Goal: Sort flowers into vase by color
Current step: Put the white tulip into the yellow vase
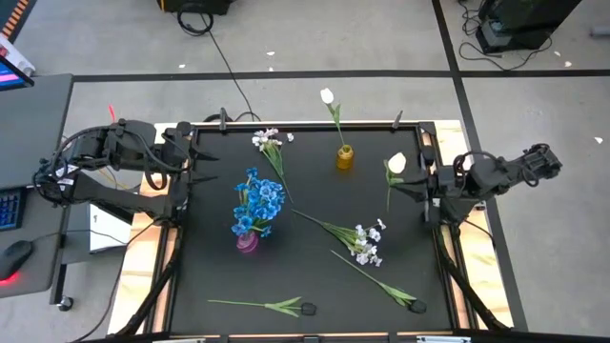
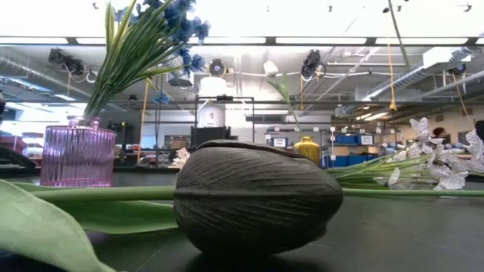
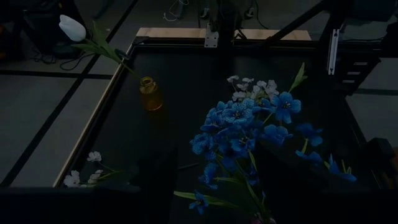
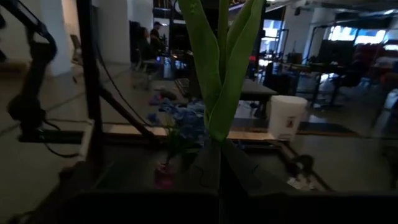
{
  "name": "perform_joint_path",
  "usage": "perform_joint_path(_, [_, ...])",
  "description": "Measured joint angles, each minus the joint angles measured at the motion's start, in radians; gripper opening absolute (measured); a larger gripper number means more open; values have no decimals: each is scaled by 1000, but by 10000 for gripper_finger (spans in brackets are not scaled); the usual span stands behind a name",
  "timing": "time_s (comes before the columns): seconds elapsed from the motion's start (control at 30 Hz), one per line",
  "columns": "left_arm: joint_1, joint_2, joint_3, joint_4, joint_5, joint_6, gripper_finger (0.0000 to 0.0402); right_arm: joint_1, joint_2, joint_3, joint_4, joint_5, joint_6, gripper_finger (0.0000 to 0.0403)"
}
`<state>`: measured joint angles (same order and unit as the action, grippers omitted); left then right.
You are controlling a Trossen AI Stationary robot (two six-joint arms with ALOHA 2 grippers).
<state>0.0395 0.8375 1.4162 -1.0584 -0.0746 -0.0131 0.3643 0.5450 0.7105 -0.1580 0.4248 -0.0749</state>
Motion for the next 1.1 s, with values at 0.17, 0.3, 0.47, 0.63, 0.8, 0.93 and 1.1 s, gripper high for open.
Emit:
perform_joint_path(0.17, [0,0,0,0,0,0,217,-55,31,0,0,0,-8,9])
perform_joint_path(0.3, [0,0,0,0,0,0,217,-112,80,0,12,0,-6,9])
perform_joint_path(0.47, [0,0,0,0,0,0,217,-182,142,-2,29,-1,-6,9])
perform_joint_path(0.63, [0,0,0,0,0,0,217,-254,197,-2,58,-57,-9,9])
perform_joint_path(0.8, [0,0,0,0,0,0,217,-330,248,-2,104,-83,-5,9])
perform_joint_path(0.93, [0,0,0,0,0,0,217,-394,299,-2,179,-86,-8,9])
perform_joint_path(1.1, [0,0,0,0,0,0,217,-474,373,-2,291,-87,-35,9])
